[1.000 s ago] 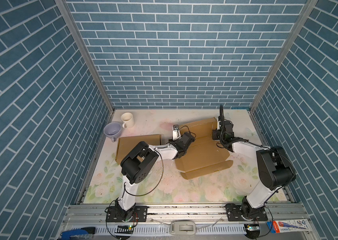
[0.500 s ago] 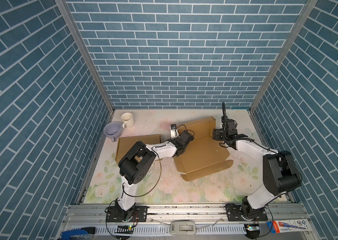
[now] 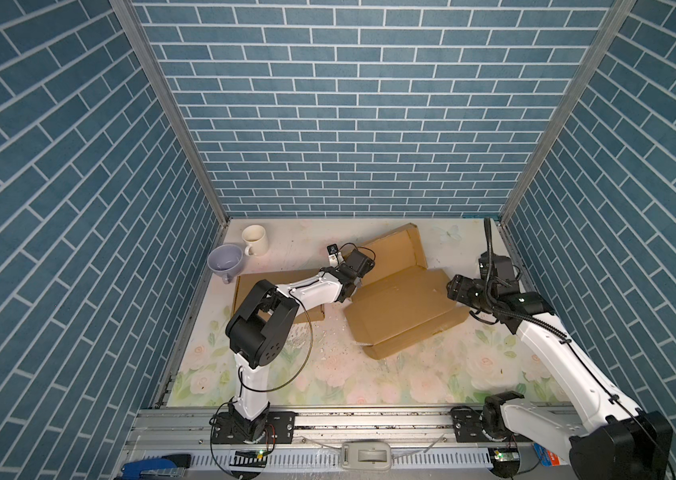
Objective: Fold the paper box
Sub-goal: 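Pull the right gripper back toward the robot while left gripper holds its wall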
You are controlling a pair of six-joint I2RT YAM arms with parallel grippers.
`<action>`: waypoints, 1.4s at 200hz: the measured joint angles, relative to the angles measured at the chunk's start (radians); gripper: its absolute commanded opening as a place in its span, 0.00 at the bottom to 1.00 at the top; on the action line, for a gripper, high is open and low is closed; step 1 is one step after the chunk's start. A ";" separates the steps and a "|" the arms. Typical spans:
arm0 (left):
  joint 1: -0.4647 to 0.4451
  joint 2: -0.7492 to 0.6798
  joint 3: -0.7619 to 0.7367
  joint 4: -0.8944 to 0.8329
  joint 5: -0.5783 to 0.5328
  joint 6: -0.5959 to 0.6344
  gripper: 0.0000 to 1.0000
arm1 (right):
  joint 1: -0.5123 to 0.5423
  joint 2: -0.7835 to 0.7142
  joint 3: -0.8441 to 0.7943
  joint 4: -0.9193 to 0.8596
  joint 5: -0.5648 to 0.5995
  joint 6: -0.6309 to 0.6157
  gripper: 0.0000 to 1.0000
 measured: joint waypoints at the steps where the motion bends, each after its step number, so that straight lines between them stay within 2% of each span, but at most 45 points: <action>1: 0.001 0.000 0.000 0.000 0.001 -0.002 0.00 | 0.000 -0.003 -0.003 -0.003 -0.002 0.003 0.79; 5: 0.003 -0.001 0.000 -0.002 0.009 -0.007 0.00 | 0.000 -0.018 -0.021 -0.013 -0.014 0.023 0.84; 20: 0.011 -0.003 -0.002 -0.005 0.027 -0.031 0.00 | 0.001 -0.072 -0.078 -0.049 -0.057 0.103 0.87; 64: 0.013 -0.007 -0.005 -0.005 0.084 -0.091 0.00 | 0.026 -0.192 -0.227 -0.047 -0.130 0.301 0.85; 88: 0.013 -0.008 -0.011 0.002 0.118 -0.122 0.00 | 0.048 -0.217 -0.331 0.043 -0.156 0.396 0.77; 109: 0.014 -0.013 -0.023 0.015 0.151 -0.151 0.00 | 0.075 -0.211 -0.352 0.127 -0.155 0.446 0.66; 137: 0.013 -0.015 -0.036 0.035 0.196 -0.182 0.00 | 0.090 -0.188 -0.352 0.260 -0.150 0.476 0.49; 161: 0.013 -0.016 -0.044 0.048 0.232 -0.197 0.03 | 0.095 -0.158 -0.352 0.340 -0.145 0.482 0.39; 184: 0.013 -0.016 -0.047 0.055 0.256 -0.204 0.11 | 0.098 -0.126 -0.350 0.376 -0.140 0.478 0.26; 213: 0.014 -0.017 -0.067 0.068 0.294 -0.204 0.30 | 0.099 -0.089 -0.316 0.345 -0.116 0.450 0.13; 253: 0.021 -0.057 -0.127 0.066 0.339 -0.214 0.55 | 0.097 -0.022 -0.161 0.201 -0.081 0.403 0.06; 280: 0.009 -0.135 -0.179 0.061 0.392 -0.214 0.63 | 0.096 0.023 -0.070 0.104 -0.077 0.354 0.04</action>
